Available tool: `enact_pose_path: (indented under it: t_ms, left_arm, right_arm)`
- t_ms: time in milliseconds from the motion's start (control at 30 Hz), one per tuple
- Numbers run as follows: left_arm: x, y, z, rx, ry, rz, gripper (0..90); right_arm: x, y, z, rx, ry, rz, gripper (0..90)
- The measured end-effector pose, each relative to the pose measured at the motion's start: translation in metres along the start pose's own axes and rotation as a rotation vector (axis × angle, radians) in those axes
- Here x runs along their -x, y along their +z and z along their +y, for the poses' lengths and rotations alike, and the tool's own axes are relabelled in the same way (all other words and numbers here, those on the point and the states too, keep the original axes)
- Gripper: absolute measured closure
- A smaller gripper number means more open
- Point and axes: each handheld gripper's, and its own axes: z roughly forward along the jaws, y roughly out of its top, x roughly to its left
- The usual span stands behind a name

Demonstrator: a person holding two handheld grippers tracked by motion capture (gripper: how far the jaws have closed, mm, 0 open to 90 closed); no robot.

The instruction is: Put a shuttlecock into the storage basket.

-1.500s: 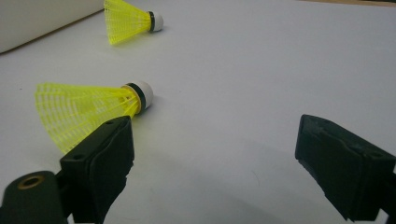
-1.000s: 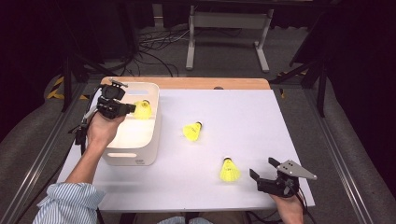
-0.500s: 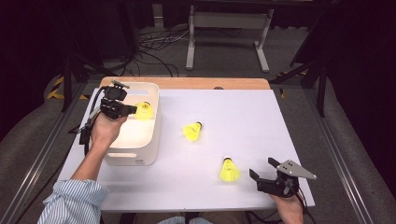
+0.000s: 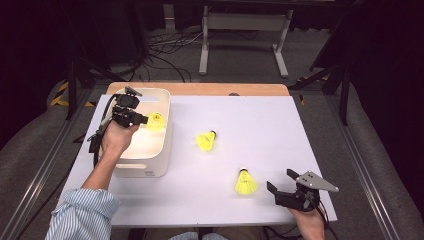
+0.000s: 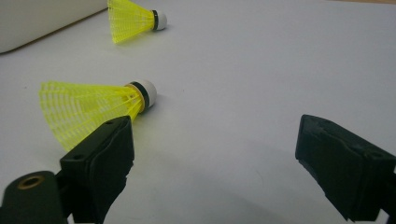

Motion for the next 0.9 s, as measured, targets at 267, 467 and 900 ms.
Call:
enact_pose_path:
  t_ms: [267,467,900]
  left_arm:
    - [0.0003,0.0011,0.0002,-0.011,0.008,0.001,89.2]
    - [0.0007,0.0022,0.0001,-0.015,0.006,0.001,86.8]
    - [0.0071,-0.0043,-0.0004,-0.005,0.019,-0.017,50.5]
  right_arm:
    - [0.0,0.0003,0.0,-0.001,0.0,0.002,12.1]
    - [-0.0003,0.0005,0.0,-0.002,0.0,0.004,12.2]
    - [-0.0002,0.0008,0.0,-0.003,0.001,0.002,12.0]
